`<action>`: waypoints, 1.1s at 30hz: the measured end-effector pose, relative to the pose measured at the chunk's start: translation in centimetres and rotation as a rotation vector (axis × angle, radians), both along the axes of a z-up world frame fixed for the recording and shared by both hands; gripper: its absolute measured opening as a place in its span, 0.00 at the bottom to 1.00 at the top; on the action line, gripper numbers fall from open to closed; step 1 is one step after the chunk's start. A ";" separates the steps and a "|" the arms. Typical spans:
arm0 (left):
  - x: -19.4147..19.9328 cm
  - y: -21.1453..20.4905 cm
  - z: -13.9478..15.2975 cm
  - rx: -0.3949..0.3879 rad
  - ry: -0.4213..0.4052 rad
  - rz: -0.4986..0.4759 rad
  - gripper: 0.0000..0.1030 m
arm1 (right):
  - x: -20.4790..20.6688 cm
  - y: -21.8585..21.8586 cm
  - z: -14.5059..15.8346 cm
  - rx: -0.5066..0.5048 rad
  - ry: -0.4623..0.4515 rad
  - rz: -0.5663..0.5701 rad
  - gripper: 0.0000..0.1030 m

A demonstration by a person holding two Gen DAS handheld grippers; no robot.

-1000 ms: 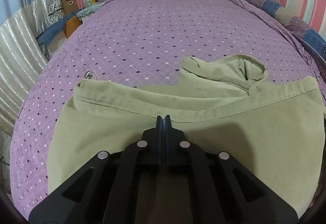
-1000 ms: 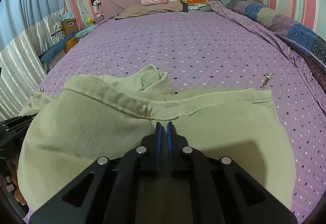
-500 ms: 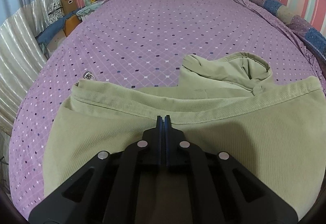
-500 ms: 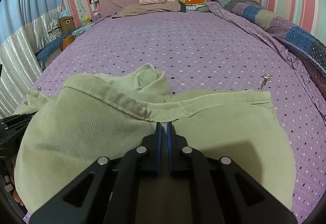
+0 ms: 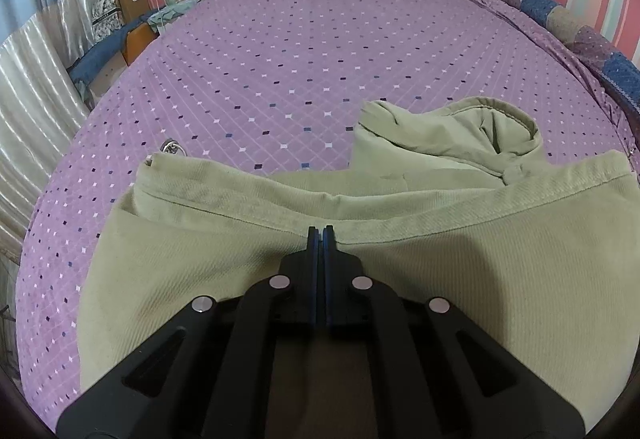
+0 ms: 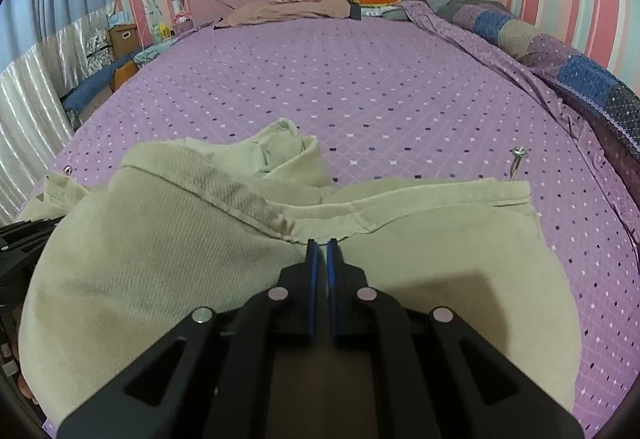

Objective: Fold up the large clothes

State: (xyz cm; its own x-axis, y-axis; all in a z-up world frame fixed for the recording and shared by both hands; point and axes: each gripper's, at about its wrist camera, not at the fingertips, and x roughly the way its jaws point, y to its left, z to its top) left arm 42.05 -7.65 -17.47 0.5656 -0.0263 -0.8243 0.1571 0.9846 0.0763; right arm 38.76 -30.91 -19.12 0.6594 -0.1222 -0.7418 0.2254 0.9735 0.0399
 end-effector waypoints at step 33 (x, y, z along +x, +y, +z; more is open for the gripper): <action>6.1 -1.0 -2.4 0.042 0.175 -0.013 0.00 | 7.2 -2.5 -2.7 0.103 0.195 0.011 0.00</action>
